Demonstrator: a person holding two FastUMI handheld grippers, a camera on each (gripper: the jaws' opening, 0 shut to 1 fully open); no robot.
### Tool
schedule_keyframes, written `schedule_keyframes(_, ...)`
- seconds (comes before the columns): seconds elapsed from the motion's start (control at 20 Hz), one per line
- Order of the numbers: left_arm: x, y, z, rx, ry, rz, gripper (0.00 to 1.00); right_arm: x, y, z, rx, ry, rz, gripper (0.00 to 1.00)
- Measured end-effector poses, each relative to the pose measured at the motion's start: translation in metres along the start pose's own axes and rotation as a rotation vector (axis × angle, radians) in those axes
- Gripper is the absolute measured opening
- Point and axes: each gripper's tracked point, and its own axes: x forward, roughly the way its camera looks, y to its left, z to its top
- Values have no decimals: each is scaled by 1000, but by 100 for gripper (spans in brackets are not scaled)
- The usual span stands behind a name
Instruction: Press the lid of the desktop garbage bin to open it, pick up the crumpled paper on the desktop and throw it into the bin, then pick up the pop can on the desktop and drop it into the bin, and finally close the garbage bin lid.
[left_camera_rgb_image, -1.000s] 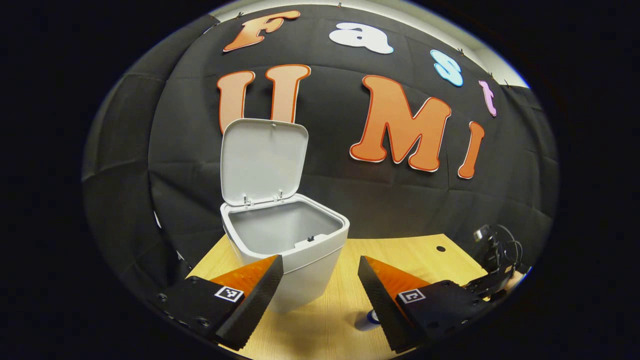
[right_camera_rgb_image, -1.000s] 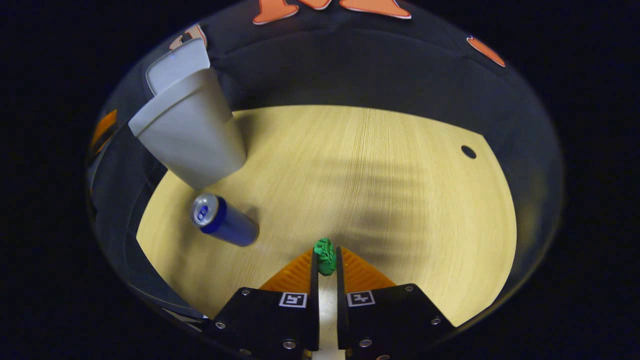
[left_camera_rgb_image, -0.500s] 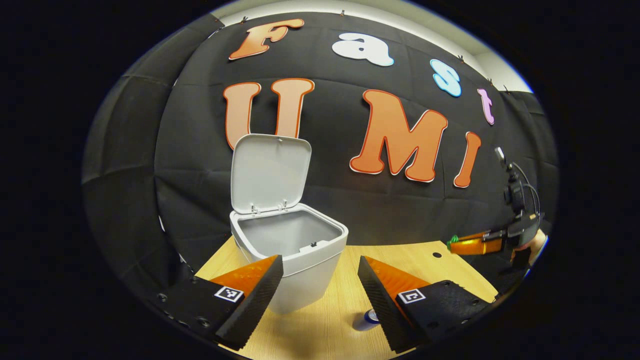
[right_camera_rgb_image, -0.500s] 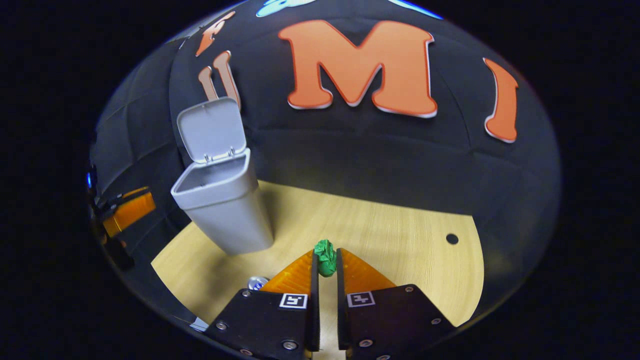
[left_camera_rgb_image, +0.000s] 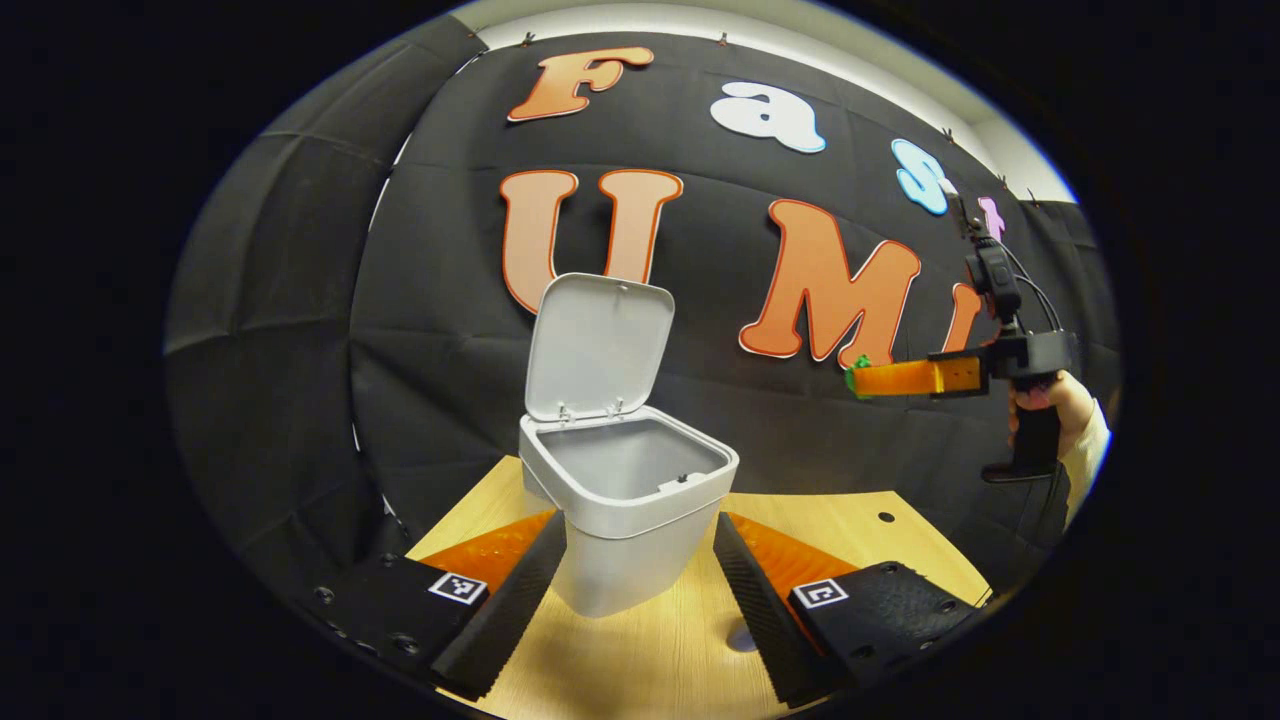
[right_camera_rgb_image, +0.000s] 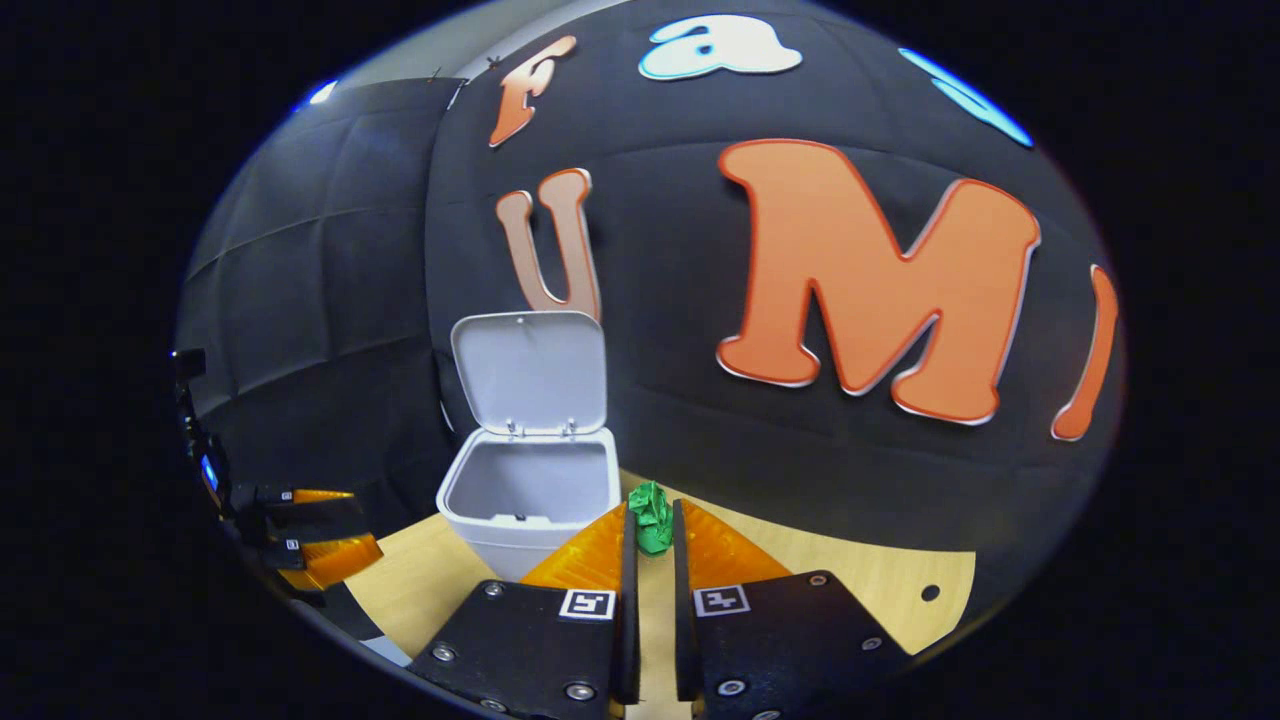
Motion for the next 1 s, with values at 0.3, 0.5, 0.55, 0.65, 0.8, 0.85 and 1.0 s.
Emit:
schedule_keyframes(0.3, -12, 40, -8, -18, 9, 48, 95, 79, 59, 2, -47, 46, 64, 14)
schedule_keyframes(0.5, -18, 68, -10, -25, 10, 93, 95, 137, 81, -22, -51, 111, 85, 14)
schedule_keyframes(0.55, -18, 75, -9, -28, 10, 102, 95, 148, 85, -27, -47, 123, 89, 14)
schedule_keyframes(0.65, -19, 87, -14, -36, 15, 118, 94, 156, 80, -36, -42, 142, 89, 14)
schedule_keyframes(0.8, -18, 99, -21, -50, 33, 139, 95, 164, 77, -38, -41, 150, 85, 15)
schedule_keyframes(0.85, -17, 105, -22, -54, 37, 149, 95, 167, 79, -39, -32, 150, 87, 17)
schedule_keyframes(1.0, -16, 109, -22, -62, 43, 157, 95, 173, 86, -40, 5, 146, 111, 30)
